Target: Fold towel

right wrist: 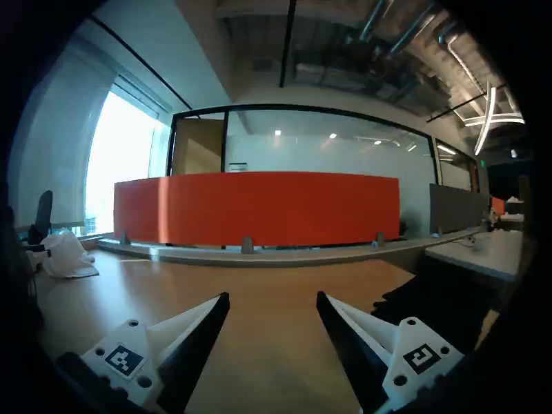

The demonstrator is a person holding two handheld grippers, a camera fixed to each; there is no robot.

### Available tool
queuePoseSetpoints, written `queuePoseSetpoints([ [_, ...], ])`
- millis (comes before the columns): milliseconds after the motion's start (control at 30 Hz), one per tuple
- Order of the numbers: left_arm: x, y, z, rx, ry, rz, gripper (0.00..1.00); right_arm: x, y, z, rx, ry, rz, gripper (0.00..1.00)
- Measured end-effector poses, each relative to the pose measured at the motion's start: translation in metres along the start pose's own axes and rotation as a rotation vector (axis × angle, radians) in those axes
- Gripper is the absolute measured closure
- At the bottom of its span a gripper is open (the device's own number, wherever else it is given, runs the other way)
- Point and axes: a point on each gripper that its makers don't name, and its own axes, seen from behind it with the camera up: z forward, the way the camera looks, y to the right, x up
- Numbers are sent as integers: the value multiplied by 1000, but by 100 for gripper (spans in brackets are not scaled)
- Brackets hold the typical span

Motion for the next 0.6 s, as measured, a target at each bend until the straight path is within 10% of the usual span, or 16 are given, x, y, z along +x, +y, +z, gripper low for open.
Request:
queuePoseSetpoints([
  [600,0,0,0,0,0,0,4,-9,0,-4,4,2,14,2],
])
